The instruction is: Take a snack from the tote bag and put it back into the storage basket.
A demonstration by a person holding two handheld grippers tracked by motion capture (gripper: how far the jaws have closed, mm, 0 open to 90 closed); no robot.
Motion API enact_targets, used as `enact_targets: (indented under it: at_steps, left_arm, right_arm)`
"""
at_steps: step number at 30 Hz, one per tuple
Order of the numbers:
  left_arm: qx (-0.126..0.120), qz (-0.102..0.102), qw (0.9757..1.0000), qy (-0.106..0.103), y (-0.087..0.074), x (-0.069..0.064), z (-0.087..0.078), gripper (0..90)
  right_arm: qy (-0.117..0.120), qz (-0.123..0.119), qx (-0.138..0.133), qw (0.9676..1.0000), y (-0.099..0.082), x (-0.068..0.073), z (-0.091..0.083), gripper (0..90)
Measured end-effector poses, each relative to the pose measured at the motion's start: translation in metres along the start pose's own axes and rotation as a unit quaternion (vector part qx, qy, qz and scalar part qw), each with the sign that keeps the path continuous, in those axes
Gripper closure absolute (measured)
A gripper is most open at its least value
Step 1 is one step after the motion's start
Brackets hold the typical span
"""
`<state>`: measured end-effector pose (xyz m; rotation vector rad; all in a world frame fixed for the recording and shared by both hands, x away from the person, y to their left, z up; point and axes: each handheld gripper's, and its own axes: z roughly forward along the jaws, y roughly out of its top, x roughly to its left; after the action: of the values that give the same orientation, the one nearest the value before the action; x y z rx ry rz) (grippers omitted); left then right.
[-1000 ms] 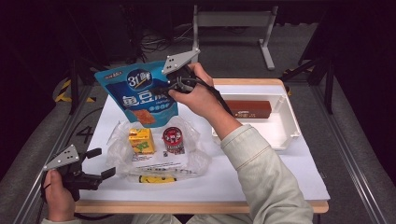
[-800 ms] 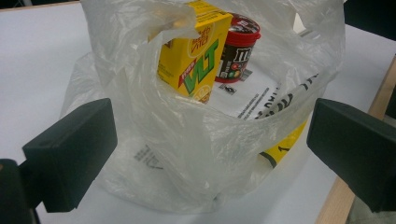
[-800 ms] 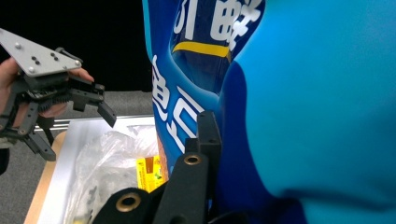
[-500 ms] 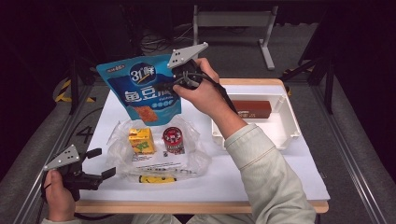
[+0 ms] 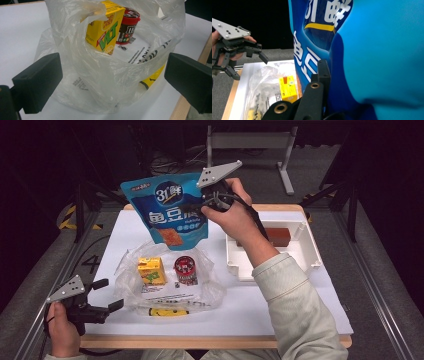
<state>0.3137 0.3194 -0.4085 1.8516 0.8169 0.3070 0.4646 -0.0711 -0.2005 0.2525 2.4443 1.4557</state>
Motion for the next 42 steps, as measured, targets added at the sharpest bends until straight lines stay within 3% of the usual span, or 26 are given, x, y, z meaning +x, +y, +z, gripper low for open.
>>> enact_targets:
  at_steps: [22,42]
  left_arm:
    - [0.003,-0.001,1.0,0.002,0.0,0.0,0.001,2.2]
    - [0.003,0.0,1.0,0.001,0.0,-0.001,0.001,2.3]
  right_arm:
    - [-0.051,0.019,0.011,0.9985,-0.032,-0.018,-0.054,89.8]
    - [-0.09,0.047,0.02,0.9946,-0.057,-0.032,-0.096,89.8]
